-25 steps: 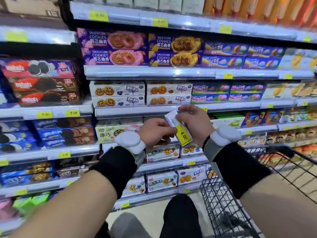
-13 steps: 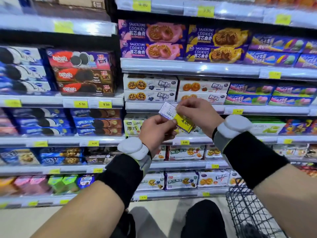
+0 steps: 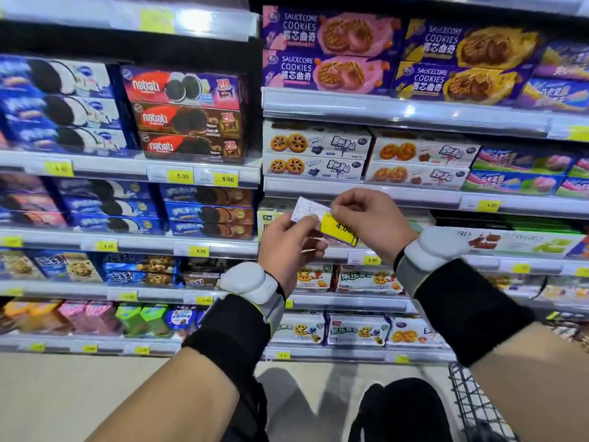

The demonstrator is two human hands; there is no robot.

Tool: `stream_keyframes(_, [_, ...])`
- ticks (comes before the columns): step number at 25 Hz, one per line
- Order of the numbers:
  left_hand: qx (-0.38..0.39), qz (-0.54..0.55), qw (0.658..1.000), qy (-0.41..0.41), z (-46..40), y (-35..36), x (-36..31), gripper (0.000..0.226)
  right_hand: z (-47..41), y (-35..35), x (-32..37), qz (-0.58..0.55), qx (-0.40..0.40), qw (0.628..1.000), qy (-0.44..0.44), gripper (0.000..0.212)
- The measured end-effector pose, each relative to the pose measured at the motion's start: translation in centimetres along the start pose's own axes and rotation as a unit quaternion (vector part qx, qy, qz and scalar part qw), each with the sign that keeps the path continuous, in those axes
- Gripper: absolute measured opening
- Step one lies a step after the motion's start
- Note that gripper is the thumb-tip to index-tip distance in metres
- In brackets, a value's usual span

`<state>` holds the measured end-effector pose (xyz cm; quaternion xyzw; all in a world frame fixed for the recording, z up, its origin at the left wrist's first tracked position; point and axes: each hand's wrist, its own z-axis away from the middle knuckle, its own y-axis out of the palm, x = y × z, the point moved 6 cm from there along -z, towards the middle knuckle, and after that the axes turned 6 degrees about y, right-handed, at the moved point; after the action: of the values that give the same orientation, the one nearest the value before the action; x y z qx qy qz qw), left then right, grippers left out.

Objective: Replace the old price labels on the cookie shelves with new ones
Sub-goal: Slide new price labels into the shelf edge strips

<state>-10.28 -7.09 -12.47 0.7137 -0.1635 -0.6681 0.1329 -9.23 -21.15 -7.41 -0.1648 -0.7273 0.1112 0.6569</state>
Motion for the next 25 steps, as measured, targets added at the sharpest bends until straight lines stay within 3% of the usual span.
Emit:
stream_keyframes(2, [0.010,-0.023,1.000,0.012,-0.6,-0.7,-0.4,0.008,0.0,0.5,0.0,0.022,0.013,1.000,-0.004,0.009])
stream_keyframes(5, [0.008,-0.030,0.999,0.032,-1.1,-1.4,-0.8,0.010,0.1,0.3,-0.4,-0.040,-0.033,0.999,0.017,0.004])
stream_keyframes(8, [-0.025,-0.004,0.999,0.027,-1.4,-1.6,-0.2,0.013,0.2,1.1,-2.4,-0.147,-0.034,0.982,0.114,0.024])
stream_keyframes(10, [-0.026,0.000,0.999,0.020,-1.2,-0.8,0.6,0.022,0.1,1.7,-3.2,-0.152,-0.046,0.979,0.129,0.026])
stream_keyframes(14, [-0.023,-0.010,1.000,-0.007,-0.7,0.8,1.6,0.054,0.0,2.0,-2.7,-0.150,-0.096,0.979,0.103,0.013])
stream_keyframes(16, [-0.033,-0.004,0.999,-0.013,-0.9,1.0,1.6,0.058,0.0,2.0,-2.6,-0.155,-0.094,0.979,0.095,0.005])
stream_keyframes(25, [-0.053,-0.070,0.995,0.056,-1.6,1.0,0.4,0.029,0.2,1.3,-2.1,-0.082,-0.101,0.991,0.016,0.015])
